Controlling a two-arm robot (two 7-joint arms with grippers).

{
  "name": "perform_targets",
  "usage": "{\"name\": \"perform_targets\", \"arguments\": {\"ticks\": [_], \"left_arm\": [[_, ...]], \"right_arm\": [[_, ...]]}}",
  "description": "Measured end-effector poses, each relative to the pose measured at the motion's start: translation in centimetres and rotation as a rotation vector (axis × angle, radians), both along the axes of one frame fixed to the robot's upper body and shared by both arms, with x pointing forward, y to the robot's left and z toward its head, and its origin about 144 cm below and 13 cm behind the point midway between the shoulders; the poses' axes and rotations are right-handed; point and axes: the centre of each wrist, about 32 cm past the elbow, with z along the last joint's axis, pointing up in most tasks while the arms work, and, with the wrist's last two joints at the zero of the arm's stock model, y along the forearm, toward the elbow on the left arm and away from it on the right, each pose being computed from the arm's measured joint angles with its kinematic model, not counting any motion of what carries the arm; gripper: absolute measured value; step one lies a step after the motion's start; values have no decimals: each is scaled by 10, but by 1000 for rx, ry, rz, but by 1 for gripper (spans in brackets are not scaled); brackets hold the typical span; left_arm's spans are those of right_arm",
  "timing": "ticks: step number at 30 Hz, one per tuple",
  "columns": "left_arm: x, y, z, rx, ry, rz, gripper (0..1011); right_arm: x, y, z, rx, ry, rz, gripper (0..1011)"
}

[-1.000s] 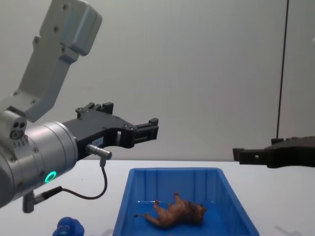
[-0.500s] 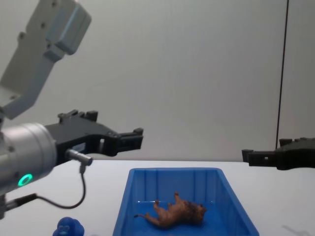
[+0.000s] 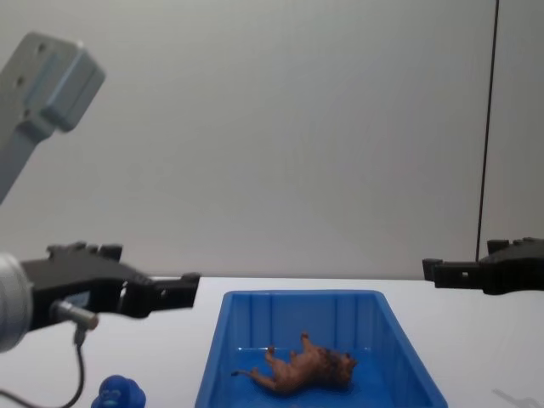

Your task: Pick up the two dolls from the table and place them into the box.

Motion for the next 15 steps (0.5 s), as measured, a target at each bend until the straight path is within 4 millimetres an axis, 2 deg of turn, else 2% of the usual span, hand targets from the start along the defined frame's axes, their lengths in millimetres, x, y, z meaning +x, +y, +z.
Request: {"name": "perform_targets", "arguments": {"ticks": [15], "left_arm": [[9, 26, -17, -4, 125, -1, 1002]], "right_arm": [[0, -1, 0, -1, -1, 0, 1001]]}}
